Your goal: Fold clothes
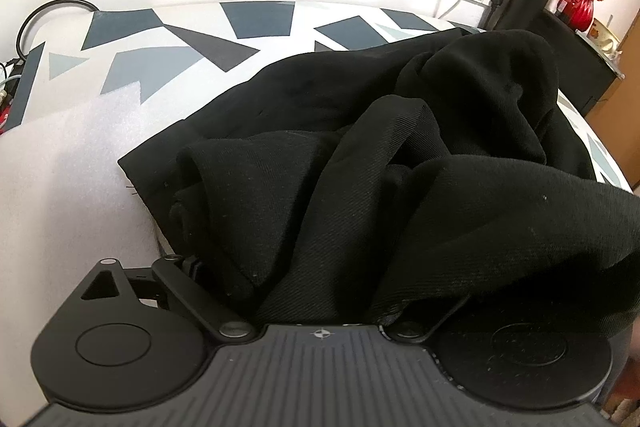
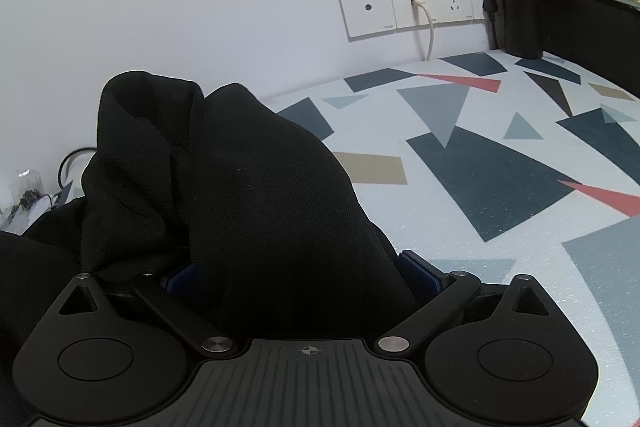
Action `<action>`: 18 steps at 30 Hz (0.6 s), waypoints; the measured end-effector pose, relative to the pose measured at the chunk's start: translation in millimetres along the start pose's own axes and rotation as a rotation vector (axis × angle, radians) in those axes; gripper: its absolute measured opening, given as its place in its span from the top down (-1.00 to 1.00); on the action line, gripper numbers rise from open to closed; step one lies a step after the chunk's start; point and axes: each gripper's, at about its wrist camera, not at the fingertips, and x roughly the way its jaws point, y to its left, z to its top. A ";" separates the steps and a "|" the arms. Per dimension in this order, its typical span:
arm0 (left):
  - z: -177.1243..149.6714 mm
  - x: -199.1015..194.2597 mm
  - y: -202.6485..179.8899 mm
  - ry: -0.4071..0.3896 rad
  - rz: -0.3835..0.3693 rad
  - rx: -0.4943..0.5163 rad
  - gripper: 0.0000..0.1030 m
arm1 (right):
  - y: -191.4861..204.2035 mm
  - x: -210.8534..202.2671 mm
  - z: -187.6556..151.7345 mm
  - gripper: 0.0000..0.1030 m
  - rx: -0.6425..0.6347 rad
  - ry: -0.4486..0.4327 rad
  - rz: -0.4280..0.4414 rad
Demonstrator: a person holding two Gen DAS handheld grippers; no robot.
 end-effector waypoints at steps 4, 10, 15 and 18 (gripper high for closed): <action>2.4 0.8 -0.5 0.017 -0.001 0.016 -0.87 | -5.7 0.6 -6.6 -0.96 0.037 -0.035 0.019; 5.4 3.2 -2.9 0.037 0.011 0.030 -0.91 | -8.9 -3.4 -11.4 -0.97 0.060 -0.060 0.024; 4.6 3.2 -4.5 0.037 0.024 0.032 -0.94 | -10.6 -7.6 -14.1 -0.97 0.082 -0.070 0.016; 4.5 2.9 -5.0 0.040 0.033 0.030 -0.95 | -11.0 -8.6 -14.7 -0.98 0.084 -0.071 0.017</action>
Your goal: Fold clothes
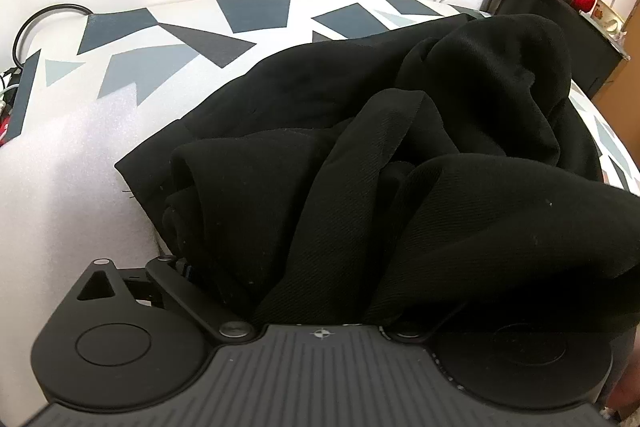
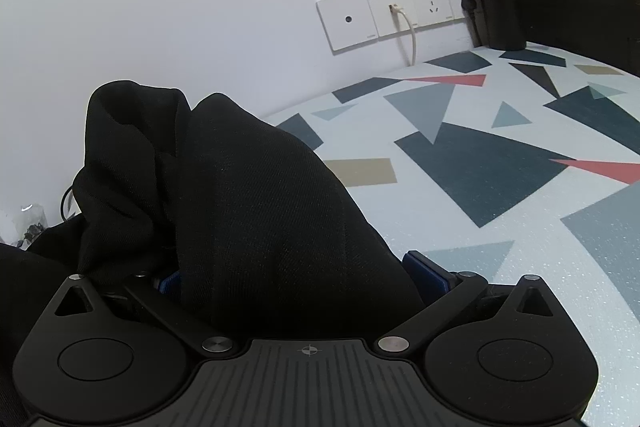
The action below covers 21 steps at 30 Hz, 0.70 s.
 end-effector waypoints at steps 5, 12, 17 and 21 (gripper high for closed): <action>-1.1 -0.6 -0.1 -0.003 0.009 -0.015 -0.98 | -1.5 -0.3 0.3 -0.98 0.006 0.004 0.010; -2.9 -0.7 0.0 -0.013 0.010 -0.024 -0.99 | -4.7 -0.2 1.2 -0.98 0.017 0.013 0.026; -6.2 -1.4 0.4 -0.037 0.007 -0.029 -0.99 | -5.0 0.2 1.9 -0.99 0.017 0.020 0.031; -8.1 -1.8 0.6 -0.053 0.005 -0.032 -0.99 | -4.8 0.1 1.8 -0.99 0.015 0.020 0.032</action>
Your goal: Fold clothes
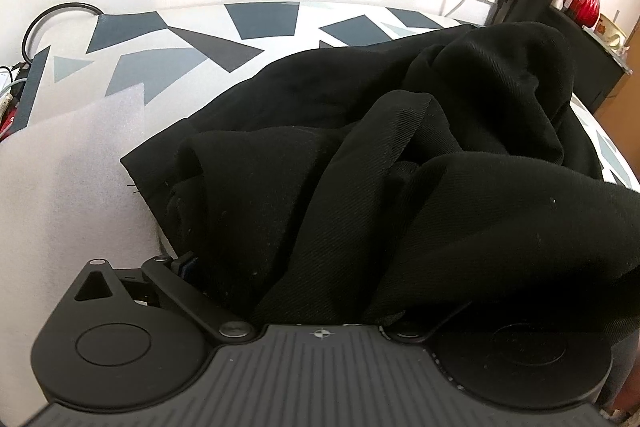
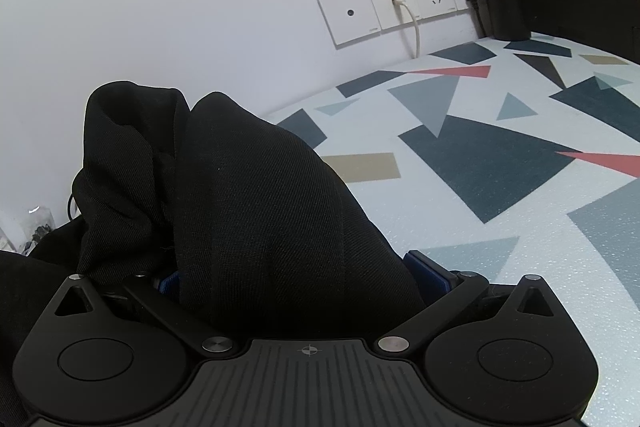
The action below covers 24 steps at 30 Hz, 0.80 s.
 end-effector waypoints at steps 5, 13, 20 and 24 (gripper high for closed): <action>-1.9 -0.7 -0.6 -0.016 0.005 -0.009 -1.00 | 0.1 -1.4 -0.7 -0.98 -0.004 0.003 0.000; -1.4 -0.5 -1.8 -0.019 0.010 -0.004 -1.00 | -1.0 -2.5 -0.8 -0.99 -0.029 0.022 0.040; -1.7 0.0 -1.6 -0.025 0.001 0.010 -1.00 | -2.2 -3.2 -0.7 -0.99 -0.027 0.021 0.046; -2.7 0.7 -0.7 -0.039 -0.010 0.026 -1.00 | -3.2 -3.4 -0.6 -0.99 -0.024 0.021 0.051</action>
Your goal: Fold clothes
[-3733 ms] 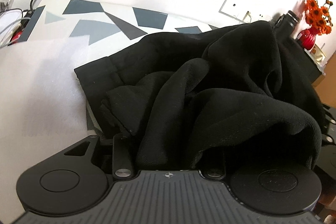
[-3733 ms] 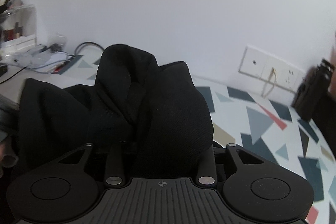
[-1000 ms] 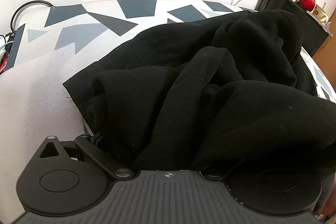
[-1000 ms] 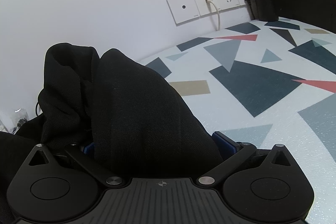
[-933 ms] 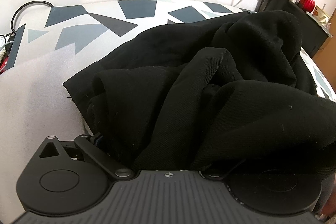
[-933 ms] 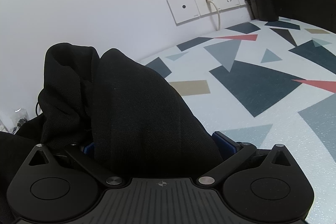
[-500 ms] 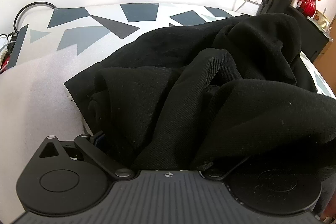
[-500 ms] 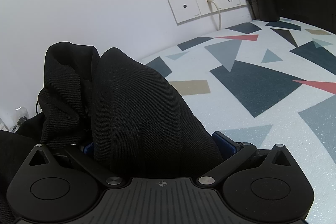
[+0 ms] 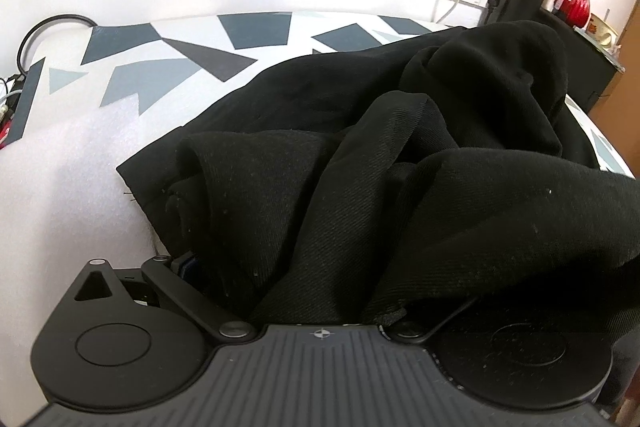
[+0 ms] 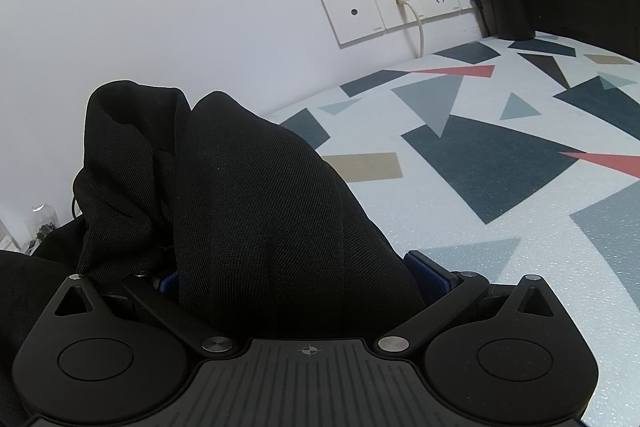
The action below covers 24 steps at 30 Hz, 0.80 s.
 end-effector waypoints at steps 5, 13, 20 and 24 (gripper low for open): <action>2.3 1.1 1.6 0.007 -0.011 0.015 -1.00 | 0.3 1.3 1.5 -0.99 0.001 0.001 0.000; -0.2 1.6 3.5 -0.023 -0.035 0.034 -1.00 | 0.6 3.4 3.1 -0.99 -0.001 0.004 -0.003; -1.7 3.7 7.5 -0.057 -0.069 0.058 -1.00 | 0.9 4.2 3.3 -0.99 -0.003 0.007 -0.009; -5.0 2.2 8.9 -0.072 -0.077 0.057 -1.00 | 1.6 3.8 2.3 -0.99 -0.002 0.005 -0.012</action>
